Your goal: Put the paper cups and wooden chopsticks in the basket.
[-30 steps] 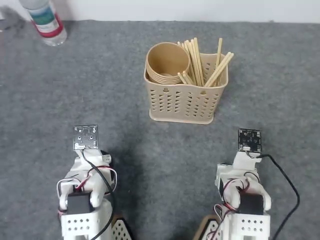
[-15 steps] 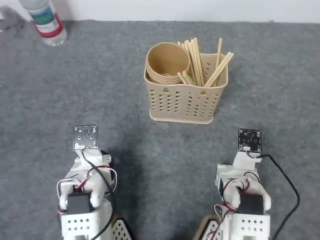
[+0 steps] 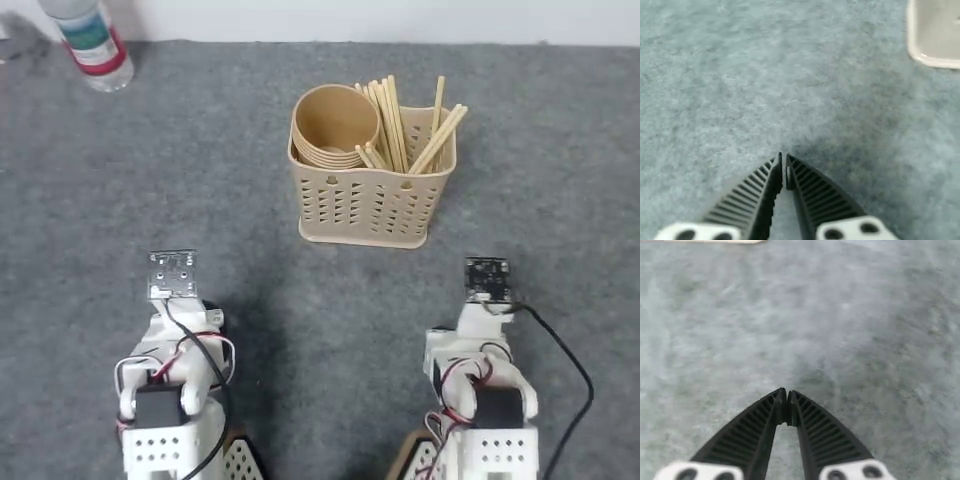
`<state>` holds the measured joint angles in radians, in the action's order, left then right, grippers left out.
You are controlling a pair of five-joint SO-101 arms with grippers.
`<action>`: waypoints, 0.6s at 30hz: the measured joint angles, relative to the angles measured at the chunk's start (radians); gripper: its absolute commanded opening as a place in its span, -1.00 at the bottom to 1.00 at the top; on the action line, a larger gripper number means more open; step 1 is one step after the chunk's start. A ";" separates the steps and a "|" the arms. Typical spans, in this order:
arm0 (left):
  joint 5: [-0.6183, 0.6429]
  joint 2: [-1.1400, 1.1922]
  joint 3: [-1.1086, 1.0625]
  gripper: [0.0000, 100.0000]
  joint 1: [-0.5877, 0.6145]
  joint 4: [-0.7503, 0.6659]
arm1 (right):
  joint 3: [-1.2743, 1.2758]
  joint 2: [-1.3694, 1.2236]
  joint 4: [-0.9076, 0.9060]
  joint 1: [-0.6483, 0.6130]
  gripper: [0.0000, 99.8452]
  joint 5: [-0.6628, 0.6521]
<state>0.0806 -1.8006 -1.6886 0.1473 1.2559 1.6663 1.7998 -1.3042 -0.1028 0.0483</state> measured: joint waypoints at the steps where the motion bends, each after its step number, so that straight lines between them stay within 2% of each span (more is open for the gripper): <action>1: 0.000 0.000 0.000 -0.97 -0.020 0.000 | 0.000 0.000 0.000 -0.018 -0.98 0.000; 7: 0.000 0.000 0.000 -0.97 -0.061 0.000 | 0.000 0.000 0.000 0.031 -0.98 0.000; 11: 0.000 0.000 0.000 -0.97 -0.005 0.000 | 0.000 0.000 0.000 0.037 -0.98 0.000; 18: 0.000 0.000 0.000 -0.97 0.023 0.000 | 0.000 0.000 0.000 -0.026 -0.98 0.000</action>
<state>0.0806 -1.8006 -1.6886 0.1703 1.2559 1.6663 1.7998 -1.3042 -0.1289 0.0483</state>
